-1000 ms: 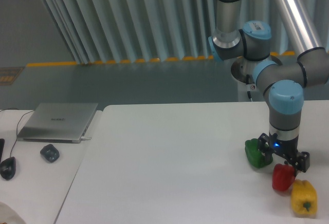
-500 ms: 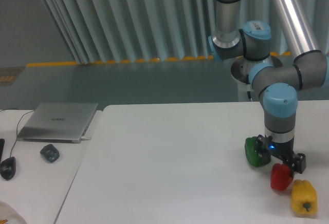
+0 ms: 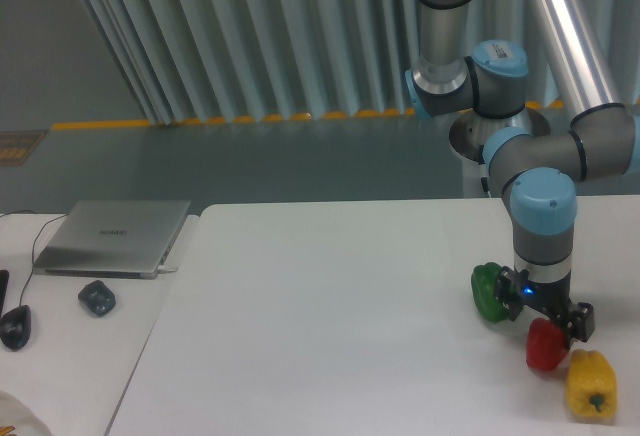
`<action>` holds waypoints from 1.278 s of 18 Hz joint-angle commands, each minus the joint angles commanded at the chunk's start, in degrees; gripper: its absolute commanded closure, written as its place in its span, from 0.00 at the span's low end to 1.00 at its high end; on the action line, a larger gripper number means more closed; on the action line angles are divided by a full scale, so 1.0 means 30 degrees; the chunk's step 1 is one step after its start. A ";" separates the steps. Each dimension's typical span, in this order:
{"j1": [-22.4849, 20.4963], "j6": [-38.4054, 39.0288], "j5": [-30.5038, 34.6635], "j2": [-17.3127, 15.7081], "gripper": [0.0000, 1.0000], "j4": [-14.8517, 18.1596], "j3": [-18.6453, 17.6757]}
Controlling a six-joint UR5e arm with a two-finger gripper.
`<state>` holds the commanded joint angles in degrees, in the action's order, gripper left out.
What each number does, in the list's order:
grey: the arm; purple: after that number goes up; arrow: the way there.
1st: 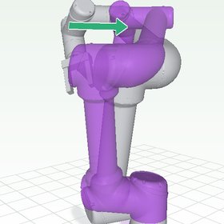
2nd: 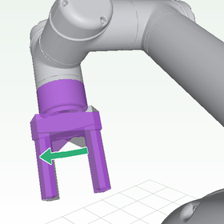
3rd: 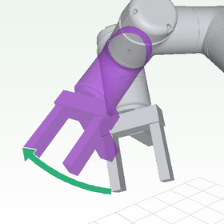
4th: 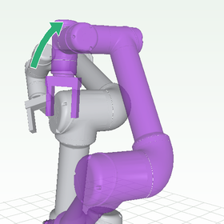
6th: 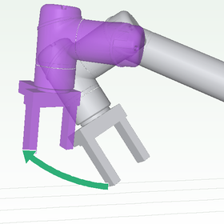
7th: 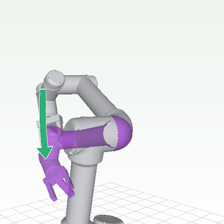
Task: Place the red peppers in a basket
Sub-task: 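Close the gripper on the red pepper and lift it, then carry the red pepper away from the table, out of view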
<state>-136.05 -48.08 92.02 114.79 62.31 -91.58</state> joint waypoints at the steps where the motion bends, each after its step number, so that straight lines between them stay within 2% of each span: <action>1: 0.0000 0.0000 0.0000 0.0000 0.33 0.0000 0.0029; 3: 0.0000 0.0029 -0.0029 -0.0058 0.39 0.0116 0.0349; 10: -0.0030 0.0059 -0.0058 -0.0205 0.44 0.0176 0.0410; 14: -0.0030 -0.0058 -0.0029 -0.0701 0.45 0.0205 0.0644; 19: -0.0088 -0.0263 0.0290 -0.1083 0.44 0.0059 0.1668; 21: -0.0088 -0.1866 0.2013 -0.1055 0.44 0.0000 0.2138; 23: -0.0175 -0.4822 0.3395 -0.1055 0.44 -0.0088 0.2226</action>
<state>-136.58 -62.54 102.21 111.62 62.05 -84.90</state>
